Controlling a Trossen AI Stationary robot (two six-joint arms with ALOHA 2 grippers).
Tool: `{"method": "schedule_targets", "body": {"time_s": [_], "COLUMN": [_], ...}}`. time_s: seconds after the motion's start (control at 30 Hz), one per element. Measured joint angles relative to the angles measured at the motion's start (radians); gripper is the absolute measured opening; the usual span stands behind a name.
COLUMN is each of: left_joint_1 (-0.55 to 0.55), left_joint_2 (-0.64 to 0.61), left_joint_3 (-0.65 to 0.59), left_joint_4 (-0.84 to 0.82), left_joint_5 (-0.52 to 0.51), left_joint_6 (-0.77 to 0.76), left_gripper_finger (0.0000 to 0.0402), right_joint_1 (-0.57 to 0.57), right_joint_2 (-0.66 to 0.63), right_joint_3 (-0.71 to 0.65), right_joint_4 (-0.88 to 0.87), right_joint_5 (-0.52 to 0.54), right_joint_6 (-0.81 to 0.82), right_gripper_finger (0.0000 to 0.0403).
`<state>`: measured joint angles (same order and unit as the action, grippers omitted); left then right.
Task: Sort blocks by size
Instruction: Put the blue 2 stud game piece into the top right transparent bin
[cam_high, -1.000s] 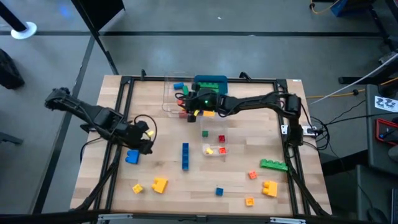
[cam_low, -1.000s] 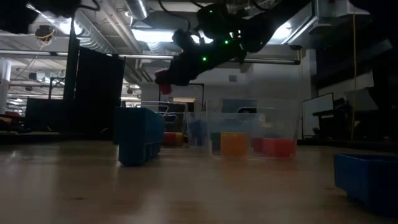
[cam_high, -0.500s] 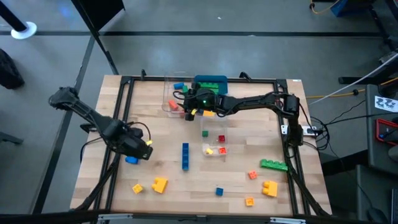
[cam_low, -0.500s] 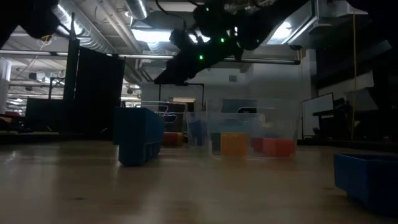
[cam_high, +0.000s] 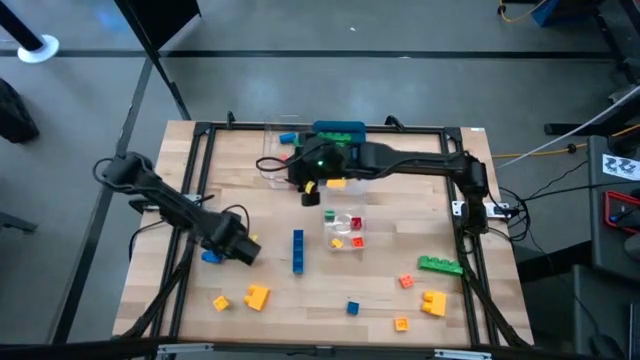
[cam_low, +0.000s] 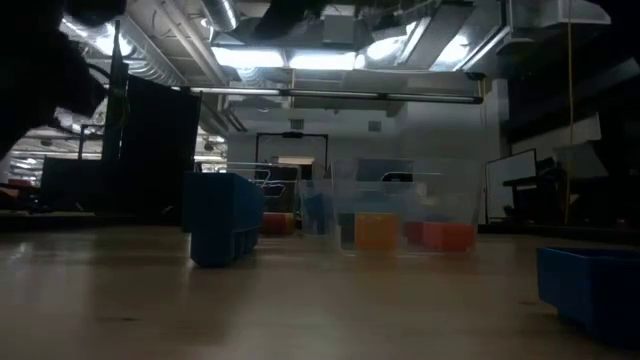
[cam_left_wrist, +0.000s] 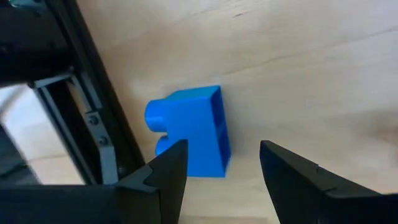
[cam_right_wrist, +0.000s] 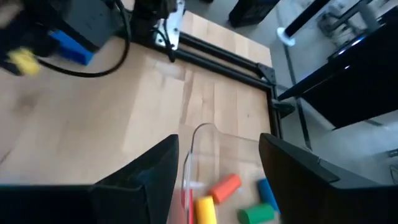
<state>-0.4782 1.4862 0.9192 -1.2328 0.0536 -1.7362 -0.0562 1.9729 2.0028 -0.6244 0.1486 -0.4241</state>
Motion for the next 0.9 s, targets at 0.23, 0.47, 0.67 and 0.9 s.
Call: {"method": "schedule_targets", "body": {"time_s": [0.23,0.47,0.67,0.9], "left_joint_1": [0.010,0.029,0.056,0.074], "left_joint_2": [0.109,0.199,0.265,0.309], "left_joint_3": [0.000,0.000,0.000,0.000], "left_joint_4": [-0.012,-0.016,-0.024,-0.088], "left_joint_5": [0.004,0.009,0.020,0.066], "left_joint_6": [0.026,0.094,0.140,0.150], "left_gripper_finger": [0.0184,0.0184,0.0184,0.0184], "right_joint_1": [0.013,0.013,0.017,0.044], "right_joint_2": [-0.002,-0.040,-0.093,-0.148], "right_joint_3": [0.275,0.333,0.333,0.332], "right_joint_4": [-0.353,-0.579,-0.733,-0.832], "right_joint_5": [0.026,0.138,0.139,0.140], "right_joint_6": [0.056,0.113,0.174,0.208], "right_gripper_finger": [0.0225,0.0225,0.0225,0.0225]}}
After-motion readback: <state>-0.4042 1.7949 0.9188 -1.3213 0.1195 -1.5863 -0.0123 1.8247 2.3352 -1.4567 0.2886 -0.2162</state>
